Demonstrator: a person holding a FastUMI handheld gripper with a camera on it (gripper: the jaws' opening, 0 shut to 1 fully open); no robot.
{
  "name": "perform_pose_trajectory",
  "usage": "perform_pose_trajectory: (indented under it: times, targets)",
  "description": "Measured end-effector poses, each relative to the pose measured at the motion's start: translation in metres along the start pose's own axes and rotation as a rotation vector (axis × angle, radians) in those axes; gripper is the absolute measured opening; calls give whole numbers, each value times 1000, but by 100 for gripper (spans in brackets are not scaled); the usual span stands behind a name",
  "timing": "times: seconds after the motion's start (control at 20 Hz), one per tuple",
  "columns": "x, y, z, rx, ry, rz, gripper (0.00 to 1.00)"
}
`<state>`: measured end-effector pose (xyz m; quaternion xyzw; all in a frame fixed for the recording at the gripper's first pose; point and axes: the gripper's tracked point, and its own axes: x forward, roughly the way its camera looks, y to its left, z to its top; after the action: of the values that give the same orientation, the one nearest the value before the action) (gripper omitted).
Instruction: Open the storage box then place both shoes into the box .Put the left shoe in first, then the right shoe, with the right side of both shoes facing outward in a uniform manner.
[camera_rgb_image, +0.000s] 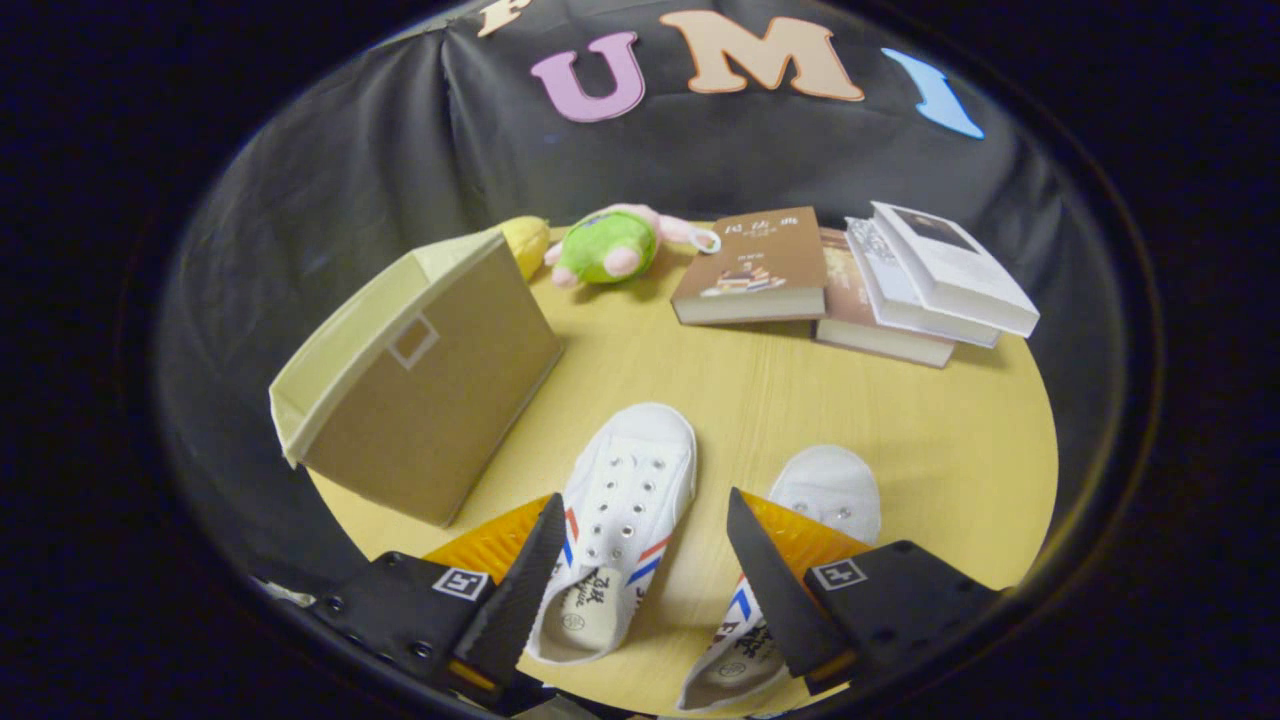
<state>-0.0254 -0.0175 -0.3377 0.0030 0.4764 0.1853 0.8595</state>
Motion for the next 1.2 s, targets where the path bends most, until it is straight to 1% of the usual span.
perform_pose_trajectory:
  times: [0.2, 0.3, 0.35, 0.45, 0.55, 0.6, 0.7, 0.9, 1.2]
  targets:
    - [14, -9, -28, -71, 87, -14, 99]
    - [18, -12, -39, -83, 132, -17, 85]
    - [20, -11, -40, -81, 132, -13, 79]
    - [22, -9, -45, -60, 163, 8, 65]
    - [23, -2, -53, -13, 201, 28, 51]
    - [23, 6, -53, 30, 209, 55, 45]
    - [22, 5, -52, 74, 226, 47, 31]
    - [19, 5, -49, 220, 246, 12, 4]
    - [7, 25, -29, 310, 219, 9, 4]
